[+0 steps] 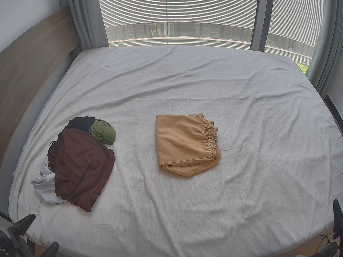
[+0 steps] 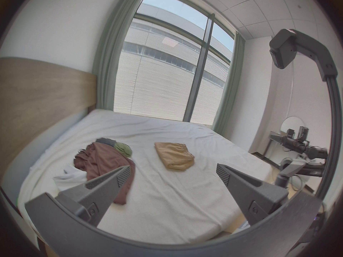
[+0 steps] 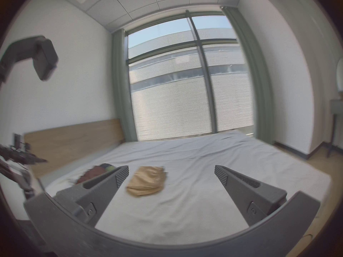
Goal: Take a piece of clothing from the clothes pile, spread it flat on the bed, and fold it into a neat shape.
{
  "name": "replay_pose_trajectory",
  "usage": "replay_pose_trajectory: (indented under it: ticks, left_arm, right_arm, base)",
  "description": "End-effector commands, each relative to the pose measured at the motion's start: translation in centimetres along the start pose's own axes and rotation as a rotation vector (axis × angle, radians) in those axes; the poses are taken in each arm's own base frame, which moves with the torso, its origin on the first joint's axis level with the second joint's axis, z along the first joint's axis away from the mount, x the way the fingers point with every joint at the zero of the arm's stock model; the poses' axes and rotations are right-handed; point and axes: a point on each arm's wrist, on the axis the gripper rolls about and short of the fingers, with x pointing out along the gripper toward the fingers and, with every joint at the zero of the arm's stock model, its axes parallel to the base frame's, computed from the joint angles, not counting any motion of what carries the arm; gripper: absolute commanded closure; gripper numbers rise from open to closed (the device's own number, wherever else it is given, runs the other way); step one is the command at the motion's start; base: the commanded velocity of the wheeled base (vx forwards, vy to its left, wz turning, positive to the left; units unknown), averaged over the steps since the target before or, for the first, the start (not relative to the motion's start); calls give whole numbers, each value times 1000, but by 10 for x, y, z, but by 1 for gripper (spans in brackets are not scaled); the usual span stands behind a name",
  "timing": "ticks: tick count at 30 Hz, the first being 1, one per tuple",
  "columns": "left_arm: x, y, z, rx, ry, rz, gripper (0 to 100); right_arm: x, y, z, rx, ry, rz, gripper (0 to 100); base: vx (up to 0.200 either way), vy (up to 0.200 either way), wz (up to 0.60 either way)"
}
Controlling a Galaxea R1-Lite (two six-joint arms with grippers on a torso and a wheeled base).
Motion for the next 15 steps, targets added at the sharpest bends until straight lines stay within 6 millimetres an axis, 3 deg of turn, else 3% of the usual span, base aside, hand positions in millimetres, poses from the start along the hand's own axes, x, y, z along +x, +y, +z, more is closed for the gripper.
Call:
replay_pose_trajectory:
  ticks: [1, 4, 10, 15]
  left_arm:
    - [-6, -2, -10, 72, -61, 140, 0]
    - [-11, -4, -19, 85, -67, 183, 0]
    - [-12, -1, -18, 103, -93, 324, 0]
    - [-13, 2, -21, 156, -57, 449, 0]
  right_arm:
    - [-6, -3, -16, -59, 51, -110, 0]
    - [-6, -4, -23, -52, 118, -115, 0]
    - [-8, -4, -30, -65, 198, -120, 0]
    - [-7, -4, -29, -87, 181, -111, 0]
  base:
    - [0, 0, 0]
    - [0, 0, 0]
    - [0, 0, 0]
    - [0, 0, 0]
